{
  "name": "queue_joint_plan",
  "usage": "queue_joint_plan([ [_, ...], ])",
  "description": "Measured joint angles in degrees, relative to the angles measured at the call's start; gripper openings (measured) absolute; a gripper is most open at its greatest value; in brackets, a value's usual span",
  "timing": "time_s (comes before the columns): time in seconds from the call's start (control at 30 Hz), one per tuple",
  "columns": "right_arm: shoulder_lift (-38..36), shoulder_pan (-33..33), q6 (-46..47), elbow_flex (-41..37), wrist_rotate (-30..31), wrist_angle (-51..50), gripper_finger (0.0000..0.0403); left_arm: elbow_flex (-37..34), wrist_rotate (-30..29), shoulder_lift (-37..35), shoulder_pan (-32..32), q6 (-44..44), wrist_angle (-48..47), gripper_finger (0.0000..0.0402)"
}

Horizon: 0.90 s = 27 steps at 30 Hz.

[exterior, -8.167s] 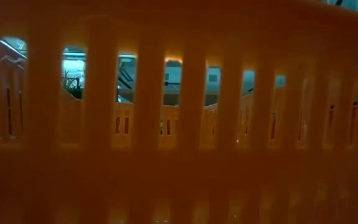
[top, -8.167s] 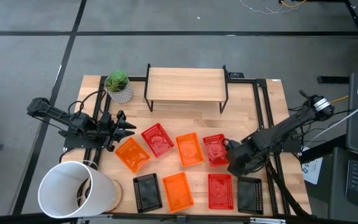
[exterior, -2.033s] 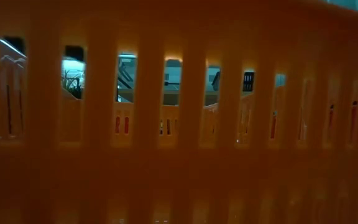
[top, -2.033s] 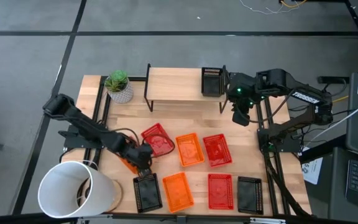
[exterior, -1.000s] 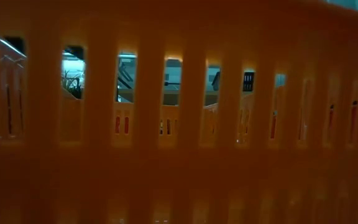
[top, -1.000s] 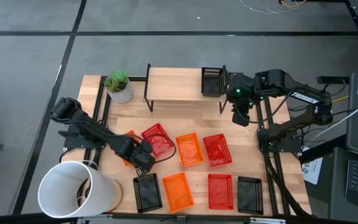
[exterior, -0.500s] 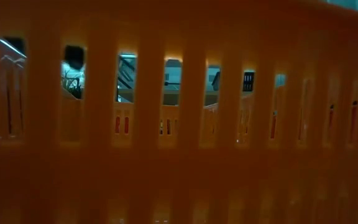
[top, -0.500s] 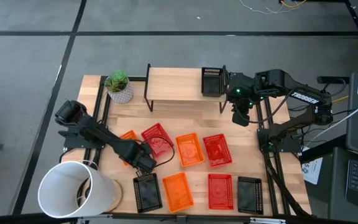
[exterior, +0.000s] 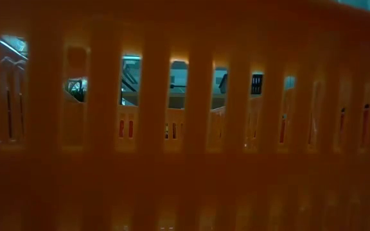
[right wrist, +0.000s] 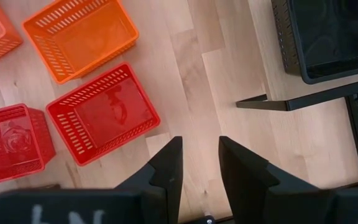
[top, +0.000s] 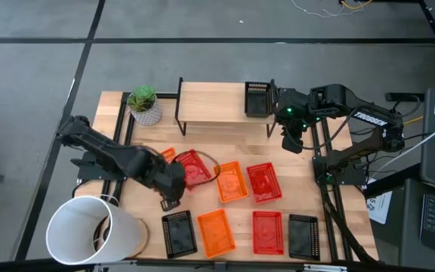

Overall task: Stack baskets on shelf by color
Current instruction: Put the top left orange bin on the shelf aligned with the other bin

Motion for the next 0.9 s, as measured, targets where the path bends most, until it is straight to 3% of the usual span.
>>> queue_joint_plan([
  [0.2, 0.0, 0.0, 0.0, 0.0, 0.0, 0.0, 0.0103, 8.4, -9.9, 0.0, 7.3, 21.3, 0.3, 0.0],
  [0.33, 0.0, 0.0, 0.0, 0.0, 0.0, 0.0, 0.0103, 11.1, -11.7, 0.0, 15.2, 31.7, 0.0, 0.0],
  [0.67, 0.0, 0.0, -0.2, 0.0, 0.0, 0.0, 0.0103, 11.4, -3.6, 1.7, 36.8, 54.9, 1.3, 0.0],
  [0.9, 0.0, 0.0, -0.2, 0.0, 0.1, 0.0, 0.0103, 11.3, 2.0, 6.0, 45.0, 57.9, 2.9, 0.0],
])
